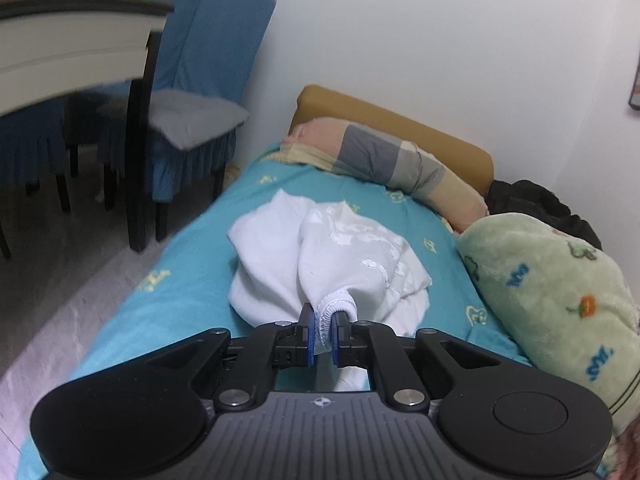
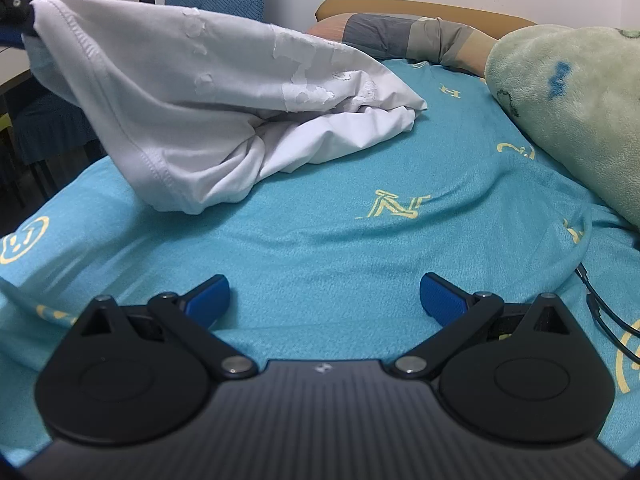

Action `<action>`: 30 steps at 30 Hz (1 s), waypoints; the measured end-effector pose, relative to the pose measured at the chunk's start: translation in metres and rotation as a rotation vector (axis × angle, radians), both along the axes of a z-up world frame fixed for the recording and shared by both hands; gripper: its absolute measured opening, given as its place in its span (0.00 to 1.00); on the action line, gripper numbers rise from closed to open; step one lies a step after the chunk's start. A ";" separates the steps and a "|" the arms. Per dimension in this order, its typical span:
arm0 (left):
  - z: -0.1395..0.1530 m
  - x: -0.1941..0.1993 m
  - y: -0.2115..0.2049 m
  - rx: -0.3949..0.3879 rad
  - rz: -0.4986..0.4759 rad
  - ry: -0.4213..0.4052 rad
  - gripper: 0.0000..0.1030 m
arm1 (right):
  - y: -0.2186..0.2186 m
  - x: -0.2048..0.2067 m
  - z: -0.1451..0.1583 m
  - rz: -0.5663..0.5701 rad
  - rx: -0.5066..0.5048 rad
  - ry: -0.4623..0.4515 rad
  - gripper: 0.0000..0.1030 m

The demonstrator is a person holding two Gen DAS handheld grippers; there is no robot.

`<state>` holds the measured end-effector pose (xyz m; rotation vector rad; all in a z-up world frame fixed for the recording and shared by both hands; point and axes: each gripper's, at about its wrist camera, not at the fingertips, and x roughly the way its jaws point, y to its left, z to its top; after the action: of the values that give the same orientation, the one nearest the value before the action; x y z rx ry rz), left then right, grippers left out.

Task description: Fold clothes

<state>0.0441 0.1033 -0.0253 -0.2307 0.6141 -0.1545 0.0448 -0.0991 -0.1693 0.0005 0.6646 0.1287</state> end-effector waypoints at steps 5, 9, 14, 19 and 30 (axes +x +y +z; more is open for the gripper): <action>0.000 0.003 0.007 -0.006 0.000 -0.012 0.08 | 0.001 0.005 -0.001 0.004 -0.004 0.000 1.00; 0.003 0.008 0.008 0.003 -0.016 -0.047 0.08 | 0.003 0.015 0.001 -0.005 -0.001 0.018 1.00; 0.006 0.016 0.016 -0.022 -0.029 -0.072 0.08 | -0.004 0.002 0.022 0.055 0.116 -0.066 1.00; 0.004 0.021 0.020 -0.025 -0.046 -0.092 0.08 | 0.039 -0.008 0.056 0.155 0.171 -0.229 1.00; 0.003 0.024 0.005 0.007 -0.060 -0.112 0.06 | 0.020 0.036 0.038 -0.196 0.348 -0.229 1.00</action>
<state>0.0676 0.1087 -0.0218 -0.1952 0.5106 -0.2216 0.0811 -0.0789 -0.1313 0.3792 0.4036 0.0531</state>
